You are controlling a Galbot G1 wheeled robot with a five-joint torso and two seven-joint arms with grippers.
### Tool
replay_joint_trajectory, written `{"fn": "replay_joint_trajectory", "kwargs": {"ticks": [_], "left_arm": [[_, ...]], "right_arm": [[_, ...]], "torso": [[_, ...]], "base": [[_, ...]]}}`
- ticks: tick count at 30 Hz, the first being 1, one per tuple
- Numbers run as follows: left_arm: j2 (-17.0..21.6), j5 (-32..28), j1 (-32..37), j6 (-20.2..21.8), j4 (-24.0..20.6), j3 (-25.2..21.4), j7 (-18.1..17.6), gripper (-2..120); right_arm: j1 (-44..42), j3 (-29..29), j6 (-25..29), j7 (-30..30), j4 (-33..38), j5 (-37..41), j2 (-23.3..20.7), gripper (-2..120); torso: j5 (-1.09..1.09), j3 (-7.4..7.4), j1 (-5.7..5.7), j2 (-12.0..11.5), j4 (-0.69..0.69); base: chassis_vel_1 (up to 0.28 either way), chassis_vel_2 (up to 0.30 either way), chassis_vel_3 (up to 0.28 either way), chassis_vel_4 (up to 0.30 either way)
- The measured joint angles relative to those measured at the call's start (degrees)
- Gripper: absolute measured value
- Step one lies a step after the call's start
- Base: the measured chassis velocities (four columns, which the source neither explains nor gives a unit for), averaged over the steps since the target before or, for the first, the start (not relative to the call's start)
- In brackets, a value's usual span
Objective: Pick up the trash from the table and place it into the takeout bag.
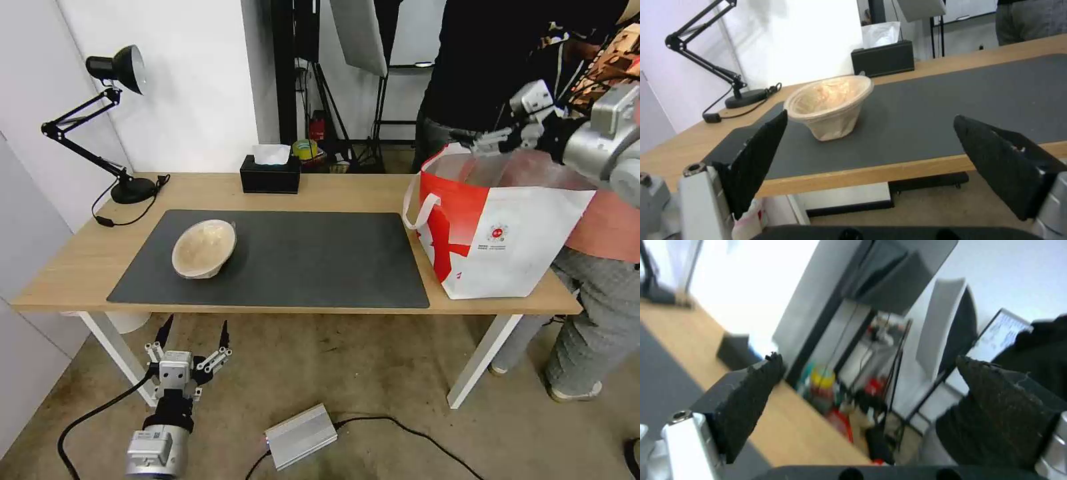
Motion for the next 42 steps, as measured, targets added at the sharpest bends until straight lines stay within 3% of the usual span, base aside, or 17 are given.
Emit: {"fn": "replay_joint_trajectory", "kwargs": {"ticks": [3, 9, 16, 24, 28, 29, 33, 38, 42], "left_arm": [[-0.1, 0.0, 0.1, 0.0, 0.0, 0.0, 0.0, 100], [-0.2, 0.1, 0.0, 0.0, -0.1, 0.1, 0.0, 100], [-0.4, 0.1, 0.0, 0.1, -0.1, -0.2, 0.1, 100], [-1.0, 0.2, 0.1, 0.0, 0.2, -0.5, 0.1, 100], [-1.7, 0.8, 0.8, -0.8, 0.2, -1.1, 0.0, 100], [-1.7, 0.8, 0.8, -0.8, 0.2, -1.1, 0.0, 100], [-1.7, 1.0, 0.7, -0.9, 0.4, -1.2, -0.2, 100], [-1.7, 1.1, 0.7, -0.9, 0.6, -1.2, -0.2, 100], [-1.7, 1.1, 0.8, -0.9, 0.6, -1.2, -0.2, 100]], "right_arm": [[0.4, 0.3, 0.9, 5.9, 3.7, 3.6, 0.6, 100], [0.0, 1.5, 1.2, 12.2, 8.9, 9.2, 0.9, 100], [-7.8, 8.0, 1.1, 20.0, 16.9, 13.6, 1.0, 100], [-26.4, 20.1, 3.5, 24.7, 21.3, 6.9, 0.9, 100], [-41.1, 30.5, 4.3, 26.6, 25.7, 1.0, 5.0, 100], [-41.1, 30.5, 4.3, 26.6, 25.7, 1.0, 5.0, 100], [-56.1, 40.5, 6.6, 26.2, 29.7, -7.7, 10.8, 100], [-68.0, 42.9, 8.2, 27.1, 32.5, -13.1, 17.0, 100], [-71.7, 43.1, 9.7, 27.2, 32.9, -15.8, 19.6, 100]], "torso": [[0.00, 0.00, 0.00, 0.0, 0.01], [0.00, 0.00, 0.00, 0.0, 0.00], [0.00, 0.00, 0.00, 0.0, 0.00], [0.01, 0.00, 0.00, 0.0, 0.00], [0.04, 0.01, 0.00, 0.0, 0.02], [0.04, 0.01, 0.00, 0.0, 0.02], [0.03, 0.00, -0.01, 0.0, -0.01], [0.00, 0.00, -0.01, 0.0, -0.01], [0.01, -0.01, -0.01, 0.0, -0.01]], "base": [[0.000, 0.000, 0.000, 0.000], [0.000, 0.000, 0.000, 0.000], [0.000, 0.000, 0.000, 0.000], [0.000, 0.000, 0.000, 0.000], [0.000, 0.000, 0.000, 0.000], [0.000, 0.000, 0.000, 0.000], [0.000, 0.000, 0.000, 0.000], [0.000, 0.000, 0.000, 0.000], [0.000, 0.000, 0.000, 0.000]]}}
